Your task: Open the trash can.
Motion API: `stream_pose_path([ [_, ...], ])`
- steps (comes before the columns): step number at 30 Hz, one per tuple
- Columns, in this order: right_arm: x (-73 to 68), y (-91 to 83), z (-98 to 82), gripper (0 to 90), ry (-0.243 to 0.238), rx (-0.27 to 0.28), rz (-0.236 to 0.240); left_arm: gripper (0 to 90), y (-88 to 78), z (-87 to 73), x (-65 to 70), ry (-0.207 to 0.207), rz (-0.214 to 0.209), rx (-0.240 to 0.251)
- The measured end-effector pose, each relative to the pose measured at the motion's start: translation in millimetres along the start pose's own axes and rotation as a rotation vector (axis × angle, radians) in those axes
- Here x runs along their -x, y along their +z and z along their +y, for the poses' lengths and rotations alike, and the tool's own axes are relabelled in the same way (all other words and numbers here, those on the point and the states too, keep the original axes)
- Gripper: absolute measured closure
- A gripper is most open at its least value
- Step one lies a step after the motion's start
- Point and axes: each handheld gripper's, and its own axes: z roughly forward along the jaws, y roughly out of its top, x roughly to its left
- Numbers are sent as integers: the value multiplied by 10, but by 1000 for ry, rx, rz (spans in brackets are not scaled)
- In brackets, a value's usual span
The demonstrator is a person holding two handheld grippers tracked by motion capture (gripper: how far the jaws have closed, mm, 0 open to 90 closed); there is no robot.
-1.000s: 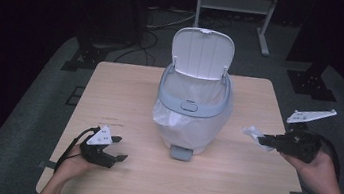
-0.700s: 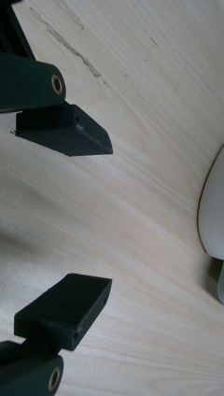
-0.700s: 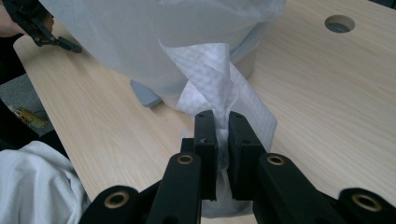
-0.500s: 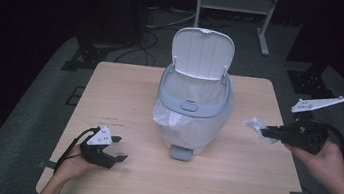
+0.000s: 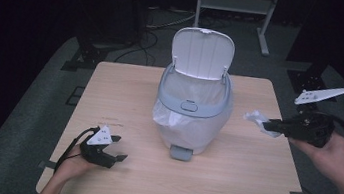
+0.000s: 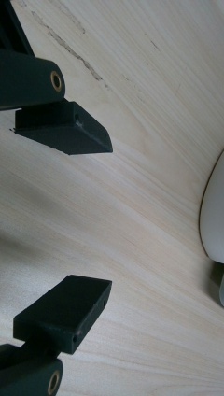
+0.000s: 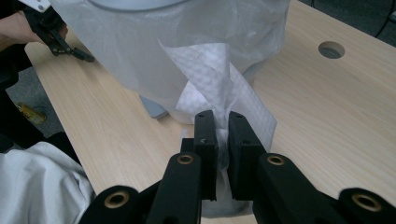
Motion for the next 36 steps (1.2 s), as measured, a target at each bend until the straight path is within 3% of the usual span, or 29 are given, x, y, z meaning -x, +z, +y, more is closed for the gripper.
stream_pose_path([
  [24, -56, 17, 357, 830, -34, -14, 30, 264, -23, -51, -16, -13, 6, -2],
  [36, -137, -116, 612, 830, -65, -7, 18, 260, -13, -51, 7, -5, 6, -13],
])
